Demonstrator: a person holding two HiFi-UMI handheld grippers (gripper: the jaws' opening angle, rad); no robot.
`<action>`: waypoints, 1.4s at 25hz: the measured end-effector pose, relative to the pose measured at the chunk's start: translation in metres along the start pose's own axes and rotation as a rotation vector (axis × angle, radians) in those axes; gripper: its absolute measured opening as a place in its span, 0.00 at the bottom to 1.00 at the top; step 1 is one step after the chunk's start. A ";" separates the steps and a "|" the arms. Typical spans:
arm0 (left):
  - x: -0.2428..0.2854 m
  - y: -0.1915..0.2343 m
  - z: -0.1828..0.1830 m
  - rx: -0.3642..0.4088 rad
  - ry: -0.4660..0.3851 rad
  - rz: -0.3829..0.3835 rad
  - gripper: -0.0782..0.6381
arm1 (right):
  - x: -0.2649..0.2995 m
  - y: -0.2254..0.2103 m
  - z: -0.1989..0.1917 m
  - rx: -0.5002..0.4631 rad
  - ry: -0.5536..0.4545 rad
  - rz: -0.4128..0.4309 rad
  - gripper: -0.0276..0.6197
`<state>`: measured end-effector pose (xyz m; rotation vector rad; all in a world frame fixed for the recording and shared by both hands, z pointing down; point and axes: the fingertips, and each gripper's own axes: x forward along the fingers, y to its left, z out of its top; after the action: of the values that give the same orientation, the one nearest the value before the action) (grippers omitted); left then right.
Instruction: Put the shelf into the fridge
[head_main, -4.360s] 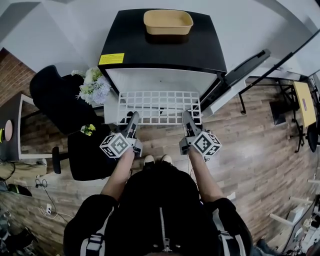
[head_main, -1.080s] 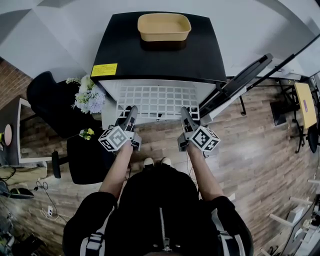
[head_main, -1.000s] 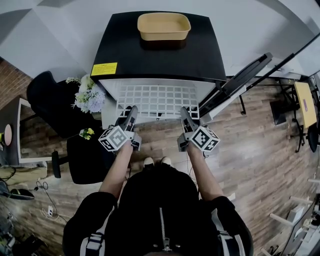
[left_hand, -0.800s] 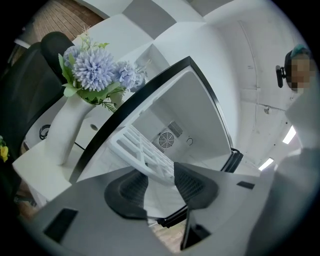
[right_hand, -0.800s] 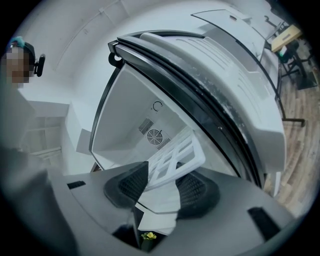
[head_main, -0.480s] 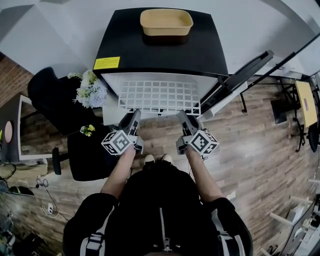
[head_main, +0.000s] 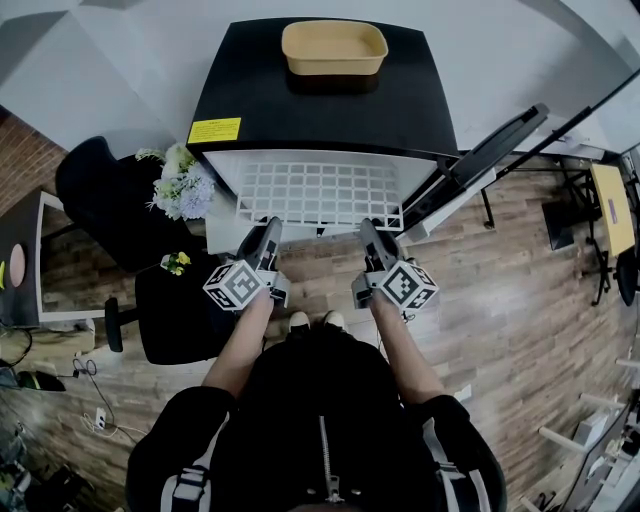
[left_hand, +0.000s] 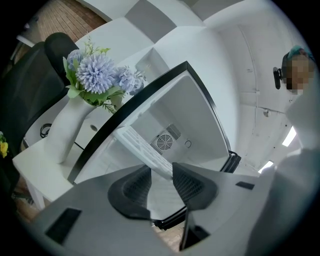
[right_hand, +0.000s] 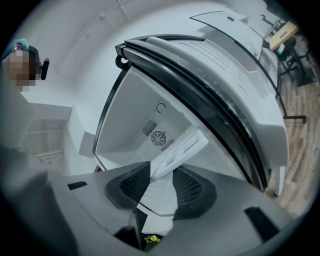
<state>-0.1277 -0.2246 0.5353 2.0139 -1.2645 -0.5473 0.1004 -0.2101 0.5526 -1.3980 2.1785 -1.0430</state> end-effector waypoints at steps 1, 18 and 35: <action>0.002 0.001 0.001 0.000 0.000 0.000 0.31 | 0.002 0.000 0.001 0.000 0.001 -0.001 0.27; 0.028 0.010 0.008 -0.002 -0.007 0.014 0.31 | 0.027 -0.010 0.012 0.009 -0.011 -0.027 0.27; 0.060 0.018 0.018 -0.014 -0.019 0.020 0.31 | 0.056 -0.016 0.030 -0.009 -0.040 -0.052 0.27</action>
<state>-0.1246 -0.2894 0.5367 1.9868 -1.2879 -0.5650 0.1043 -0.2760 0.5498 -1.4738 2.1315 -1.0158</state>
